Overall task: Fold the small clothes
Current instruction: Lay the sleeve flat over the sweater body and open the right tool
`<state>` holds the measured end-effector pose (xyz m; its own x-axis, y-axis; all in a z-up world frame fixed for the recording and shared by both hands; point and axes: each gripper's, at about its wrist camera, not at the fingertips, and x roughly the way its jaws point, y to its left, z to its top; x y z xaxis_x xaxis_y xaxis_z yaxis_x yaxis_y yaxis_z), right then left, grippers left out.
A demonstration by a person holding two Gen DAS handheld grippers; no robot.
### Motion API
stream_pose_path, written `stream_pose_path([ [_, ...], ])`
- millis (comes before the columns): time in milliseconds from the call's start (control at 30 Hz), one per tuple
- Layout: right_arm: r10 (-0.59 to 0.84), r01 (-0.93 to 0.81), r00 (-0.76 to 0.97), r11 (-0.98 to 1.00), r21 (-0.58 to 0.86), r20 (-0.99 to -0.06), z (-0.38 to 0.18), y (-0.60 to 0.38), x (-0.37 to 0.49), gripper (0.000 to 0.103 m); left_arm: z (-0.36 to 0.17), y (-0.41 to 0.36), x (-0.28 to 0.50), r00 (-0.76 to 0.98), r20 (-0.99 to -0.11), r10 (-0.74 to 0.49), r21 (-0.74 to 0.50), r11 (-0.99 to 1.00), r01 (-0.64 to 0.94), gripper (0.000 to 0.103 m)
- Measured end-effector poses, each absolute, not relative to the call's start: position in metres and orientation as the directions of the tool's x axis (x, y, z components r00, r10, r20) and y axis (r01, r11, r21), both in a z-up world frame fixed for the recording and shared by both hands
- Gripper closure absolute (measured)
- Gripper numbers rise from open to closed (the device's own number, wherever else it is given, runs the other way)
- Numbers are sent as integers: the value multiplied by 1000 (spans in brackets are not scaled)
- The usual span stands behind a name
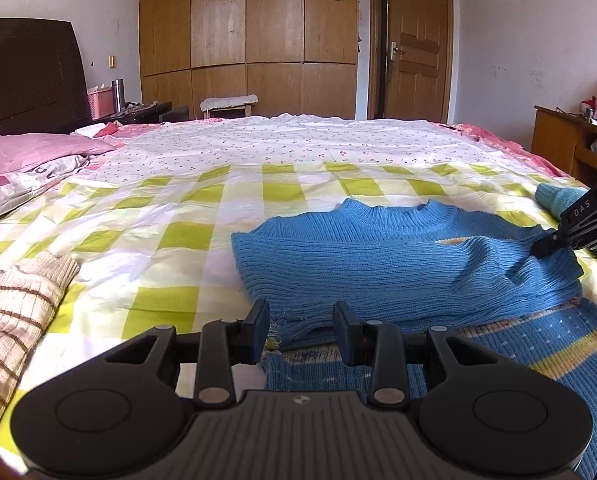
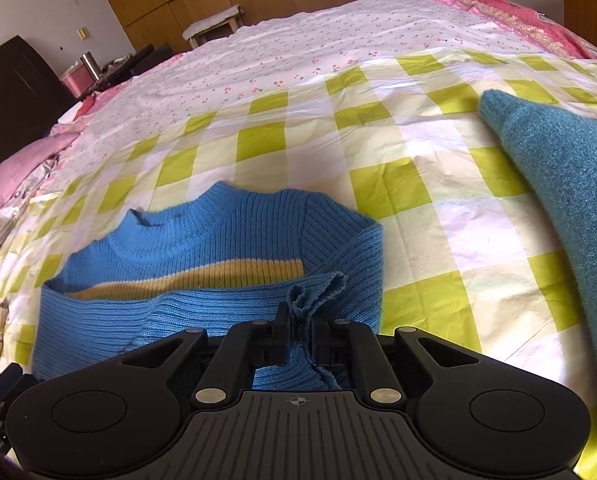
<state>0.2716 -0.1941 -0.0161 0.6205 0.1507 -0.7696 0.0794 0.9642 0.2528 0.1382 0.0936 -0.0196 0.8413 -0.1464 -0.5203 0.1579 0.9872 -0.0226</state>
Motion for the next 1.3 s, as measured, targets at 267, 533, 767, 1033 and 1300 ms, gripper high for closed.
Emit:
stream_pose_path([
  [267, 128, 83, 638, 969, 233, -759, -5, -200, 256, 79, -24, 92, 139, 834, -534, -143, -22, 988, 156, 63],
  [533, 118, -25, 686, 990, 138, -718, 12, -183, 227, 77, -18, 86, 137, 848, -506, -159, -16, 984, 175, 62],
  [767, 92, -45, 626, 996, 82, -775, -10, -166, 238, 79, -21, 88, 145, 843, -517, -150, -14, 986, 167, 62],
  [1033, 34, 21, 606, 998, 58, -795, -19, -186, 233, 77, -38, 108, 150, 793, -600, -103, -36, 994, 102, 62],
  [1300, 93, -21, 620, 995, 103, -779, -8, -184, 193, 77, -21, 113, 126, 811, -576, -100, -33, 995, 99, 62],
])
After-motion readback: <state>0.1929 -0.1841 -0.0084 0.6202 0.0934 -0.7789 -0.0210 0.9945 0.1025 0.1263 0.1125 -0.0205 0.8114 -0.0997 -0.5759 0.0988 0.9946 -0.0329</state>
